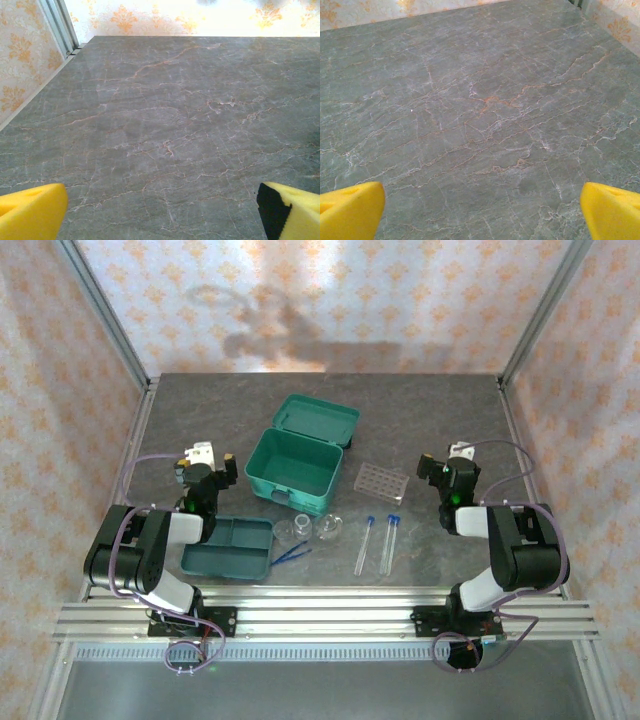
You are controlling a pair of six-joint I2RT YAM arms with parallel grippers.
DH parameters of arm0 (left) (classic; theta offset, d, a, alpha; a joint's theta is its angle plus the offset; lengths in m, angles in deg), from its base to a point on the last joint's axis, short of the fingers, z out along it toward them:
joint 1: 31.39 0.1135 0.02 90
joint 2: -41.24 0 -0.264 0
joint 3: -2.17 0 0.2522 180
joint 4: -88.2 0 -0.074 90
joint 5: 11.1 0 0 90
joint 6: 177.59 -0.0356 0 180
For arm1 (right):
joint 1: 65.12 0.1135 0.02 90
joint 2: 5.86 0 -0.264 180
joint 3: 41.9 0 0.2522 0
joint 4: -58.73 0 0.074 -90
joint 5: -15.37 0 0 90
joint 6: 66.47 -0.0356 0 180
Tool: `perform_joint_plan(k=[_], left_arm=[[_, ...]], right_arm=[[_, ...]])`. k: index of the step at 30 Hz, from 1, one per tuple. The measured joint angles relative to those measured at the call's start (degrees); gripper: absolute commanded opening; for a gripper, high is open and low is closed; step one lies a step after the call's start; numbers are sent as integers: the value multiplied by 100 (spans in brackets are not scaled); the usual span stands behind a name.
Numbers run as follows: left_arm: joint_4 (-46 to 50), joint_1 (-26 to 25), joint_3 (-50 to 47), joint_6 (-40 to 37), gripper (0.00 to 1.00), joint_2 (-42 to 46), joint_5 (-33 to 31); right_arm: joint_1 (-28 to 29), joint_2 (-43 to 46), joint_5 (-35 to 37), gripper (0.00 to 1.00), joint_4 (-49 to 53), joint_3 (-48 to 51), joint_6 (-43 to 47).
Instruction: Organize the chemistry lab equipment
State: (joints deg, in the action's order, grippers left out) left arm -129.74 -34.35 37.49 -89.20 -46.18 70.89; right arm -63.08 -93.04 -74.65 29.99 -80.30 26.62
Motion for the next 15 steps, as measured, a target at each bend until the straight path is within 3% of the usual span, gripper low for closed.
perform_joint_plan(k=[7,15], left_arm=[[-90,0,-127,2,100,7,-63],[503,0,-173,-2,100,907,-37]], right_arm=[[0,13,2,100,107,-28,0],[0,616,380,99,1558,-813,-118]])
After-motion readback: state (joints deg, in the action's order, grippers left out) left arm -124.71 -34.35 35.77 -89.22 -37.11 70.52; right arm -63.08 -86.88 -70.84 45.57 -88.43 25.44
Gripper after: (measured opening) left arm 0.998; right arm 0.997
